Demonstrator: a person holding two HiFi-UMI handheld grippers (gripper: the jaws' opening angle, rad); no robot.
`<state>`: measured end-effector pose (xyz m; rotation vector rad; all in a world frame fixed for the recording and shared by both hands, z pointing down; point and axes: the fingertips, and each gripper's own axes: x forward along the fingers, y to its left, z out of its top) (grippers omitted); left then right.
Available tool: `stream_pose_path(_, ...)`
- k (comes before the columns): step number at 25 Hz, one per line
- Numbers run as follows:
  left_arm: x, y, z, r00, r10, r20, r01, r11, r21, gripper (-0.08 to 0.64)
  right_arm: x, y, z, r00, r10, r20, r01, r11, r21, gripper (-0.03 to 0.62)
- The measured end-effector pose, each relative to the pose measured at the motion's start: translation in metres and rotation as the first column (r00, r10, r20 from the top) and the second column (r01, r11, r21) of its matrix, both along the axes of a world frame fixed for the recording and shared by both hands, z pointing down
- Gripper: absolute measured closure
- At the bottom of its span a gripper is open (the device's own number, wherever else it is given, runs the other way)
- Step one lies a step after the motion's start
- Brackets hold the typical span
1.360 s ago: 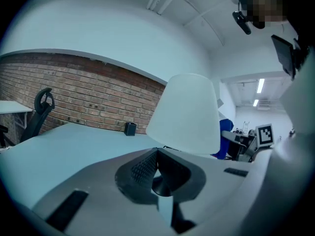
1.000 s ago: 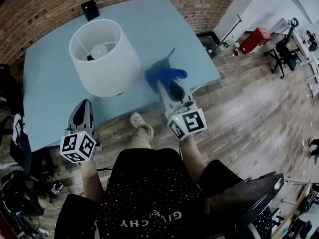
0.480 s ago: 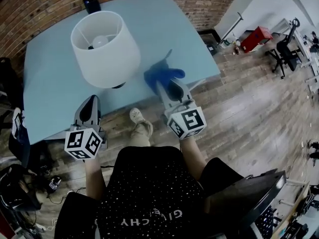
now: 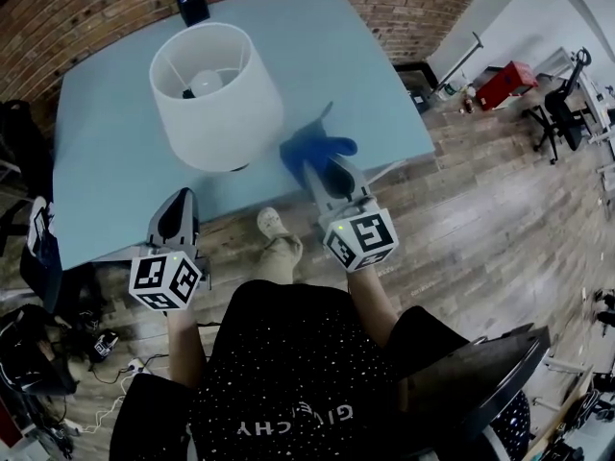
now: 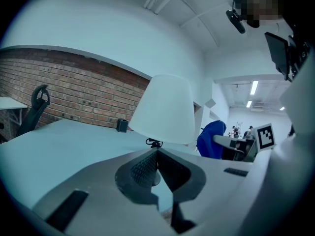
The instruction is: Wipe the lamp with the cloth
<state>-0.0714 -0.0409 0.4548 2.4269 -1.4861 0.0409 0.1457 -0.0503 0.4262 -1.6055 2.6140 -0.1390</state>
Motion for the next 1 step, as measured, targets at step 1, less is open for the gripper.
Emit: stream_pose_path(1,-0.0023,-0.0022,0.0000,1.000,-0.005,0.000,0.005,1.000,0.000,0.551,-0.0005,-0.0029,-0.0002,1.000,-0.002,-0.001,0.002,1.000,-0.001,0.518)
